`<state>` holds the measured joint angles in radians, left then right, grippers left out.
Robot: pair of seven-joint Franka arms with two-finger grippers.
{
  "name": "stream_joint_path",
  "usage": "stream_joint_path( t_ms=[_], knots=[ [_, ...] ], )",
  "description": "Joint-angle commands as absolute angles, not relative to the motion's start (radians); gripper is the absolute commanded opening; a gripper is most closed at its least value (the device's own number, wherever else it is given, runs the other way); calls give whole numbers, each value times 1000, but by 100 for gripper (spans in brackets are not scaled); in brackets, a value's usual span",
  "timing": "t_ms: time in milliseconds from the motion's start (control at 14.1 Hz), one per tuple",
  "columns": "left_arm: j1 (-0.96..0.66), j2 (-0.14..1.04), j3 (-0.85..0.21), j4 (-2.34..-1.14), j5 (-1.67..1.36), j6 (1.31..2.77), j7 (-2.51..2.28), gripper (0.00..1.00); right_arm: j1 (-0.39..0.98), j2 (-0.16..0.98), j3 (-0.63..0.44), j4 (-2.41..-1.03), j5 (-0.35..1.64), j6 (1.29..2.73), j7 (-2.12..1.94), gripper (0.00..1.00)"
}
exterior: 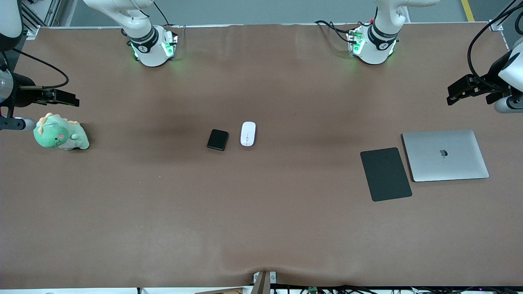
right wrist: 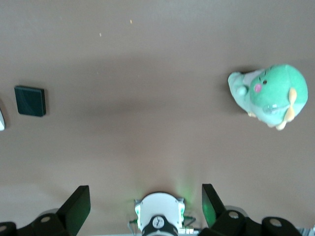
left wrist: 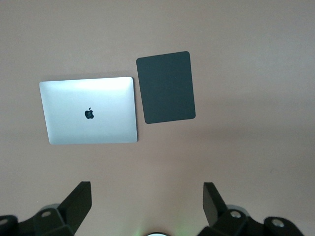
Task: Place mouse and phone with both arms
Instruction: 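Move the left gripper toward the white mouse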
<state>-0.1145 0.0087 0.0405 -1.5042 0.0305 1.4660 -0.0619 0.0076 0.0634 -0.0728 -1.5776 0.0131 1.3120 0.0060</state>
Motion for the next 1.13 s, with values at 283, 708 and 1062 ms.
stream_joint_path(
  t_ms=[283,708,1062],
  knots=[
    [-132,30,37,-1496,41,1471,-69,100,-24,109,-75,-1483,-17,1298,0,100],
    [-189,75,3,-1488,34,1473,-142,100,-12,112,-69,-1468,26,1390,-3,100],
    [-198,104,-75,-1488,-26,1486,-242,100,8,112,-71,-1466,40,1402,-2,100]
  ],
)
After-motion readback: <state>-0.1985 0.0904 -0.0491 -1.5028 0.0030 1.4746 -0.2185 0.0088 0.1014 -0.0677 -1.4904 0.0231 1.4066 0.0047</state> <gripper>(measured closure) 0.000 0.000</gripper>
